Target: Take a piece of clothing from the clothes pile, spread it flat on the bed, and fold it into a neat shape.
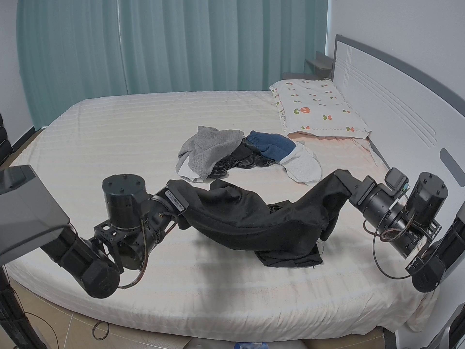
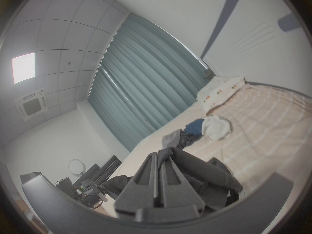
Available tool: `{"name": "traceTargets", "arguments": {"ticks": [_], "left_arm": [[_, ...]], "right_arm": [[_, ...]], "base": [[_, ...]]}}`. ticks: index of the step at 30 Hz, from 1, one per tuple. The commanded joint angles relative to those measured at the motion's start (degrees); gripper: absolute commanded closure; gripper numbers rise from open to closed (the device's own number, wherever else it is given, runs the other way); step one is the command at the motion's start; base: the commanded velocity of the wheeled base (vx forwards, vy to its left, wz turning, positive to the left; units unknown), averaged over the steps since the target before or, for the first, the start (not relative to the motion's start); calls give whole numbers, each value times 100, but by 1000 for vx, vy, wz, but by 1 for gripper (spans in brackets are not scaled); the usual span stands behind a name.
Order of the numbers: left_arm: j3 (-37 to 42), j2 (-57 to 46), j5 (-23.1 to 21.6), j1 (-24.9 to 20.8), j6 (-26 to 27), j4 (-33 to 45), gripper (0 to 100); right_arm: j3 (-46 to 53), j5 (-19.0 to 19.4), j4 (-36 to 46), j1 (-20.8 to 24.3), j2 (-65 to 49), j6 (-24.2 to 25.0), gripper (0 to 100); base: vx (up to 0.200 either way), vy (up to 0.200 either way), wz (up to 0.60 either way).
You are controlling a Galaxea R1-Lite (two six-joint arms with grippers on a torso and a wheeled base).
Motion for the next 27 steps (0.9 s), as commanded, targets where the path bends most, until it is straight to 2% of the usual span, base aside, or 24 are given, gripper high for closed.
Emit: {"name": "traceTargets", "arguments": {"ticks": [1, 7, 12, 14, 21, 27], "left_arm": [[623, 253, -23, -75, -42, -382, 100], [834, 314, -49, -268, -165, -400, 100], [1063, 675, -348, -215, -833, -435, 100], [1063, 736, -480, -163, -956, -435, 100], [1089, 683, -541, -154, -964, -435, 100], [1054, 666, -506, -180, -956, -435, 100]], "right_arm": [[487, -143, -78, 8, 249, 374, 100], [513, -187, -78, 16, 258, 515, 100], [531, -151, -78, -19, 267, 541, 100], [531, -169, -78, -19, 337, 541, 100], [540, -178, -78, 8, 504, 550, 100], [540, -178, -78, 16, 522, 550, 100]], "base": [[0, 0, 0], [0, 0, 0], [0, 0, 0], [-200, 0, 0], [-200, 0, 0], [0, 0, 0]]}}
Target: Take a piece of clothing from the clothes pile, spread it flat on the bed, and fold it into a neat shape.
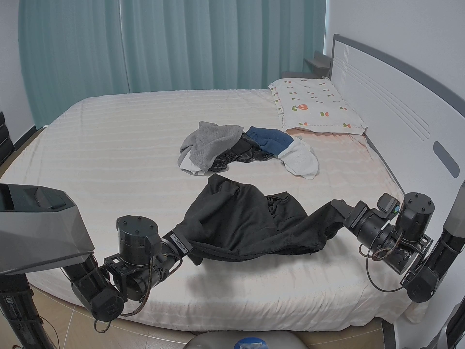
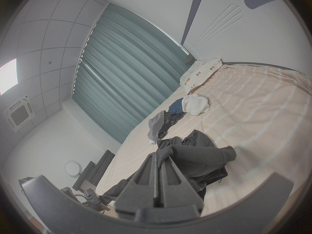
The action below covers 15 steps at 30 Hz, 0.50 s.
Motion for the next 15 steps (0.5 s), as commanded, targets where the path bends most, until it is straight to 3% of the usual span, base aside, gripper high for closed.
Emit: {"name": "traceTargets", "arguments": {"ticks": [1, 9, 15], "left_arm": [[-2, 27, 21, -27, 9, 3, 100], [-2, -157, 29, 105, -44, -33, 100], [-2, -245, 29, 202, -53, -33, 100]], "right_arm": [[-6, 5, -76, 5, 47, -2, 100], [-33, -4, -85, 32, 65, 7, 100], [-182, -83, -76, 32, 91, -90, 100]], "base": [[0, 0, 0], [0, 0, 0], [0, 200, 0]]}}
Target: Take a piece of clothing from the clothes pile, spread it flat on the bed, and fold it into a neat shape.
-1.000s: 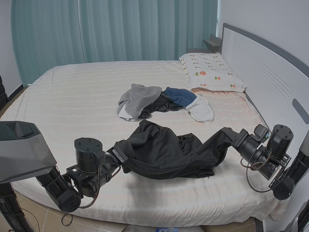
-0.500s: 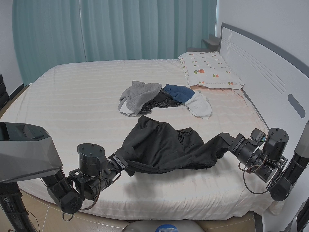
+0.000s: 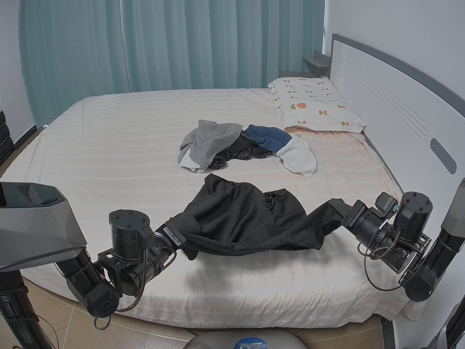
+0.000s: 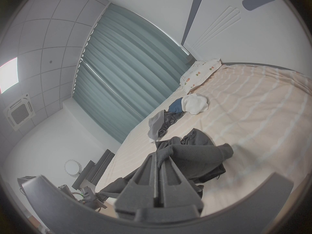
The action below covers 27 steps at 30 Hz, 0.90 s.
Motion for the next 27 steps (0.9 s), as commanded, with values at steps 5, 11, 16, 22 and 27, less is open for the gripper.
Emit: {"name": "traceTargets", "arguments": {"ticks": [5, 11, 16, 22, 27], "left_arm": [[56, -261, -14, 19, -9, 16, 100], [56, -270, -31, 19, -9, 7, 100], [56, -349, -31, 28, -9, 7, 100], [100, -393, -58, -7, -9, 24, 100], [108, -437, -49, -7, -9, 33, 100]], "right_arm": [[-296, -428, -76, -19, 4, -323, 100], [-542, -920, -76, -1, 101, -841, 100], [-569, -955, -76, -10, 180, -850, 100], [-709, -955, -85, -115, 391, -551, 100], [-885, -964, -76, -186, 408, 82, 100]], "base": [[0, 200, 0], [0, 200, 0], [0, 200, 0], [0, 200, 0], [0, 200, 0]]}}
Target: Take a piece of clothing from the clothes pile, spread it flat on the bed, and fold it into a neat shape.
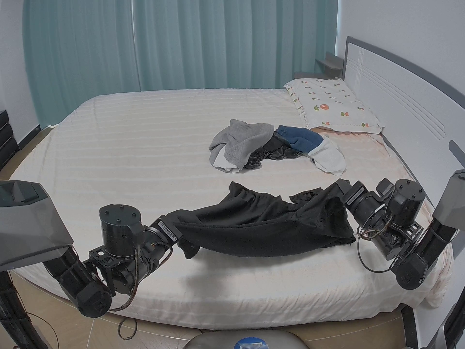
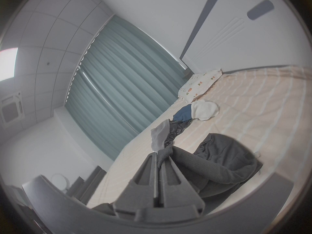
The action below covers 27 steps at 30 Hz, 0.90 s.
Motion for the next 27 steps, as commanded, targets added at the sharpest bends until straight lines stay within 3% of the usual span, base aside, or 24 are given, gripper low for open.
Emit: {"name": "traceTargets", "arguments": {"ticks": [1, 27], "left_arm": [[12, -65, 12, -8, -2, 11, 100], [153, -215, -216, -17, 7, 47, 100]], "right_arm": [[-112, -6, -78, -48, 96, 170, 100], [-42, 82, -78, -22, -300, 530, 100]], "base": [[0, 200, 0], [0, 200, 0]]}}
